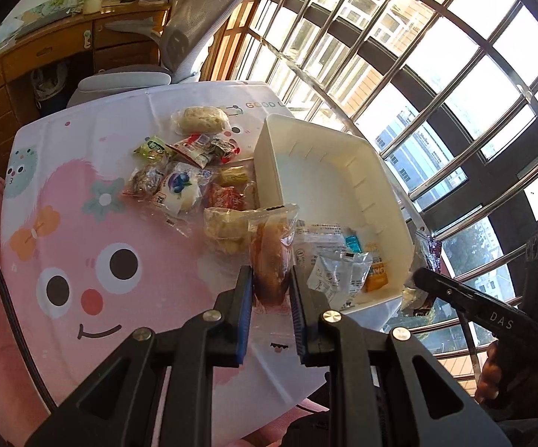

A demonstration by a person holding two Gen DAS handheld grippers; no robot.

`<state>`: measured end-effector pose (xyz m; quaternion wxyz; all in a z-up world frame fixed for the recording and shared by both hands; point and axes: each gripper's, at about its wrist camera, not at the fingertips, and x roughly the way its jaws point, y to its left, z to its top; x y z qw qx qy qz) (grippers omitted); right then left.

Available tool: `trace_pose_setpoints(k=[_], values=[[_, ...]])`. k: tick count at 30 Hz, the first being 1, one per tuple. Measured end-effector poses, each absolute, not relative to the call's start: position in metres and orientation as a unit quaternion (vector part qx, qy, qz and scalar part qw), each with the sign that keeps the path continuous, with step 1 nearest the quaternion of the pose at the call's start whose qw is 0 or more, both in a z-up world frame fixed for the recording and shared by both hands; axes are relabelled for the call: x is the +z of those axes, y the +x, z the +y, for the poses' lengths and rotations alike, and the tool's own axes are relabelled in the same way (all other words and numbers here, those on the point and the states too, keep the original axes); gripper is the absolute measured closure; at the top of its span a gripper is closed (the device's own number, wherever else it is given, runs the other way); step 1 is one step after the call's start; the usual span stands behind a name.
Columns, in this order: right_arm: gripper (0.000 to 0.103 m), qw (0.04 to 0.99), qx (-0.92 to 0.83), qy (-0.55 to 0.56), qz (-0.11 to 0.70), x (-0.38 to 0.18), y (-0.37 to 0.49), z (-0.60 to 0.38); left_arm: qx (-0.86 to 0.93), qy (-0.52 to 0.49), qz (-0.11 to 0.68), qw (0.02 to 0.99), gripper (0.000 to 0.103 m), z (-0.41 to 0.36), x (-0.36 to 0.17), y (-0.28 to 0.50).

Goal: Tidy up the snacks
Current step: 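Carry the cake packet and chocolate packet over the white tray with both tools, then open both tools to drop the cake and chocolate packets into the tray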

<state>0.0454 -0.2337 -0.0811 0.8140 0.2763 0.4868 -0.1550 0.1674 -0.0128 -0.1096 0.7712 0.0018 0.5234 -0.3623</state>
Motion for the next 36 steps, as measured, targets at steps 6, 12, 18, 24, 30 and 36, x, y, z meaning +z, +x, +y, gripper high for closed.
trace_pose_setpoints(k=[6,12,18,24,30,36], values=[[0.070,0.816,-0.126,0.260,0.500,-0.081,0.050,-0.271,-0.369,-0.005,0.517,0.772,0.086,-0.061,-0.108,0.159],[0.070,0.821,-0.105,0.232,0.511,-0.080,0.054,-0.305,-0.375,-0.015,0.512,0.773,0.086,-0.106,-0.112,0.155],[0.070,0.821,-0.097,0.215,0.521,-0.082,0.053,-0.339,-0.385,-0.019,0.509,0.770,0.086,-0.148,-0.115,0.149],[0.070,0.821,-0.089,0.206,0.525,-0.084,0.053,-0.364,-0.389,-0.020,0.504,0.771,0.085,-0.176,-0.116,0.142],[0.069,0.815,-0.071,0.207,0.536,-0.091,0.055,-0.373,-0.377,-0.019,0.510,0.773,0.082,-0.184,-0.120,0.139],[0.068,0.805,-0.052,0.216,0.551,-0.101,0.062,-0.372,-0.350,-0.010,0.521,0.779,0.055,-0.179,-0.122,0.139]])
